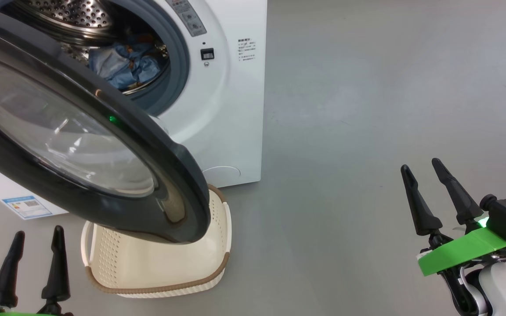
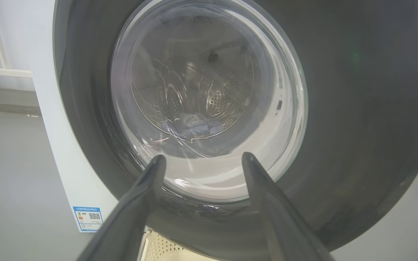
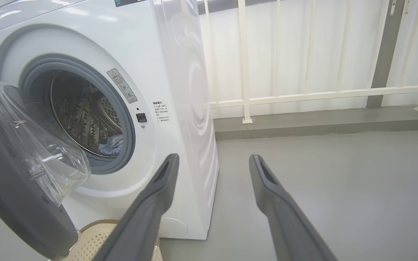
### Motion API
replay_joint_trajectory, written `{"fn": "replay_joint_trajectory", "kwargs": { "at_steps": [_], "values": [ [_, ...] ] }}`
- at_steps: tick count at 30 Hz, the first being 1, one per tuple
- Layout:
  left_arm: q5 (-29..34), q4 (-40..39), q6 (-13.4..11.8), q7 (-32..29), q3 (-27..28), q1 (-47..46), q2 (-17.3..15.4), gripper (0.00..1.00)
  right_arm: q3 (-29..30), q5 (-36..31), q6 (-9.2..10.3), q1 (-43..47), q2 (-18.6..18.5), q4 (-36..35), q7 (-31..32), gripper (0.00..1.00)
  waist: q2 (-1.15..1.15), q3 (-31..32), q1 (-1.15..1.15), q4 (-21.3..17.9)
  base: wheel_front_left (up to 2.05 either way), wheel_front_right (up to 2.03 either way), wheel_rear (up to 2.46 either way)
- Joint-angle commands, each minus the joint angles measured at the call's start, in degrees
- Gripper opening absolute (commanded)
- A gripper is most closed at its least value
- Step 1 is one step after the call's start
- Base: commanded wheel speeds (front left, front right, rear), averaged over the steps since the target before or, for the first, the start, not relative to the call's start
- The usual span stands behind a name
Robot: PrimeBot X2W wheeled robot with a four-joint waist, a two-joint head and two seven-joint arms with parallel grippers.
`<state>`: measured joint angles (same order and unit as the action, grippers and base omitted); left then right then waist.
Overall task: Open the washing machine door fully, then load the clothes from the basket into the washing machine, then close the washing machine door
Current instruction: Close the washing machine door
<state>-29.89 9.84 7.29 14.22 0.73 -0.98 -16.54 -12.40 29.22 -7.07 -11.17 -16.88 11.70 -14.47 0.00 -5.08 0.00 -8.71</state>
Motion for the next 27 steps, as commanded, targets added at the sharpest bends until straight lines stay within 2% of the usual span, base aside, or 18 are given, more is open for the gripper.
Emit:
{"fn": "replay_joint_trajectory", "kwargs": {
  "at_steps": [1,26,27],
  "values": [
    [0.1,-0.7,0.2,0.7,1.9,-1.5,-1.2,1.0,-0.3,-0.3,-0.42,0.1,-1.3,-1.2,-0.5,1.0,0.0,0.0,0.0,0.1,0.0,0.0,0.0],
    [0.3,-0.6,0.2,0.8,1.9,-1.7,-1.4,1.0,-0.4,-0.3,-0.42,0.1,-1.2,-1.1,-0.5,1.0,0.0,-0.2,0.0,0.7,0.0,0.0,0.0],
    [0.4,-0.8,0.2,0.8,2.0,-1.7,-1.4,1.0,-0.4,-0.3,-0.42,0.1,-1.2,-1.2,-0.5,0.84,0.0,-0.3,0.0,0.7,0.0,0.0,0.0]
  ]
}}
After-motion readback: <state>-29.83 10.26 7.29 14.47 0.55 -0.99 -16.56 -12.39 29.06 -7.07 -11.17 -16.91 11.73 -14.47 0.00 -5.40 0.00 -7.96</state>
